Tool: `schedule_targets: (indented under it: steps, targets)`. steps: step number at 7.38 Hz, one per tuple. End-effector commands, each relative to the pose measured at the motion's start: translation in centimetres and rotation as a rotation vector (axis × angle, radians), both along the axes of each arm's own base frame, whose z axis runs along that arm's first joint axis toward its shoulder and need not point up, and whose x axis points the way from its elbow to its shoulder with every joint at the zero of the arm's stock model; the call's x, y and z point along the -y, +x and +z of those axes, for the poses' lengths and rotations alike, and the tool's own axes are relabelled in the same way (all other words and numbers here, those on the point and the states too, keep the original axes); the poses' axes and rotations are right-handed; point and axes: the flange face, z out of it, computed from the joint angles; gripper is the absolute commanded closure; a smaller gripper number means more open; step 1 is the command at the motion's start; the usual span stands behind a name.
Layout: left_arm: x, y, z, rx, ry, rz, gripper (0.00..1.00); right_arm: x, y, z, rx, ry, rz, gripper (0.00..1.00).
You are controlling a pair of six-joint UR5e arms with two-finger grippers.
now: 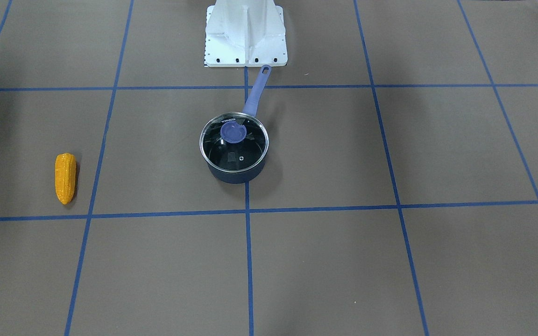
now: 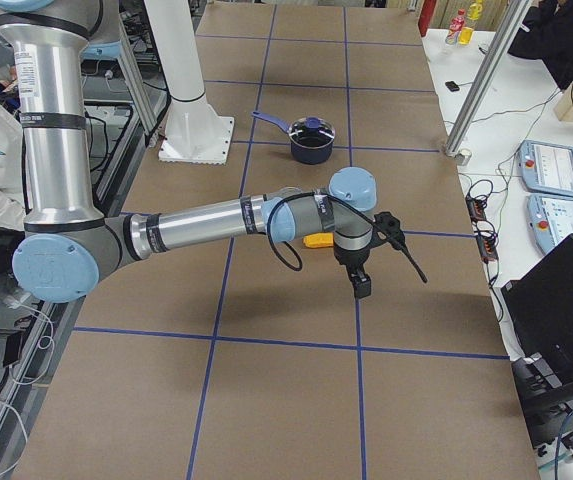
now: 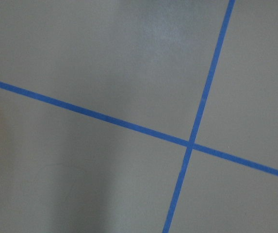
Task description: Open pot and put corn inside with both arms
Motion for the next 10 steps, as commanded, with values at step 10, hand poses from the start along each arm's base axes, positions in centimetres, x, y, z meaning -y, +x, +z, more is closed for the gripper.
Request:
schedule_targets:
  steps: [10]
  targets:
    - [3.2, 19.7, -12.6, -0.200, -0.094, -0.164, 0.01, 1.1, -11.2, -8.0, 0.092, -0.110, 0.178, 0.00]
